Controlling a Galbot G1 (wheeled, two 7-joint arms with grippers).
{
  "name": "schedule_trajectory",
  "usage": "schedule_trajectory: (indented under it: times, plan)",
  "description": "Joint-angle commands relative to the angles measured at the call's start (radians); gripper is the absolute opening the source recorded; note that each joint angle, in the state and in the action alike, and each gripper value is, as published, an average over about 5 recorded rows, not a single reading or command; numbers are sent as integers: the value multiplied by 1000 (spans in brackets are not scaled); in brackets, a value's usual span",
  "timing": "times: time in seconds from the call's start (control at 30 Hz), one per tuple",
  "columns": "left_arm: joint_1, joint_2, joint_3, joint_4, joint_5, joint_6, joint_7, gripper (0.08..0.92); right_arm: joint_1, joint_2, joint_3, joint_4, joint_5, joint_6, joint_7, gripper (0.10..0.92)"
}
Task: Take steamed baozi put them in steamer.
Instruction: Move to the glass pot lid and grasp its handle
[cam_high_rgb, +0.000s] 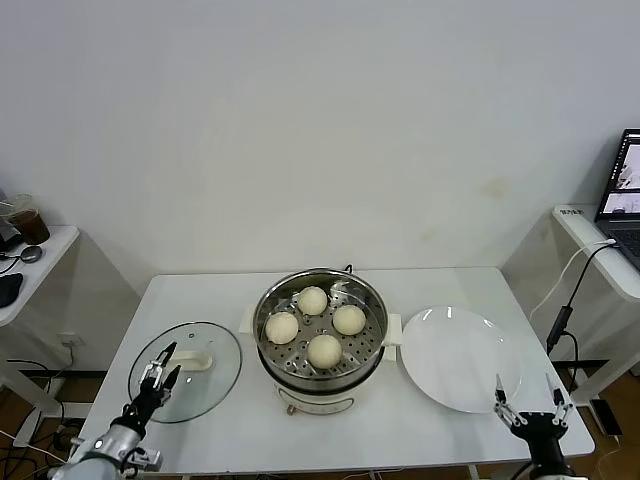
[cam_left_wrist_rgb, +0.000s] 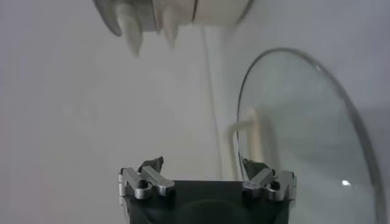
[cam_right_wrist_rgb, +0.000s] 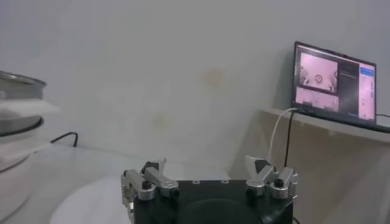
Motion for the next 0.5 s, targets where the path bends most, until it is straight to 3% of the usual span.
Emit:
schedule_trajectory:
  times: [0.03,0.5]
  plan:
    - [-149,15,55,114,58,2,8,823,-21,15,4,10,-20,2,5,823]
    - [-225,5,87,224,68,6,10,823,-22,20,-3,3,-29,6,2,823]
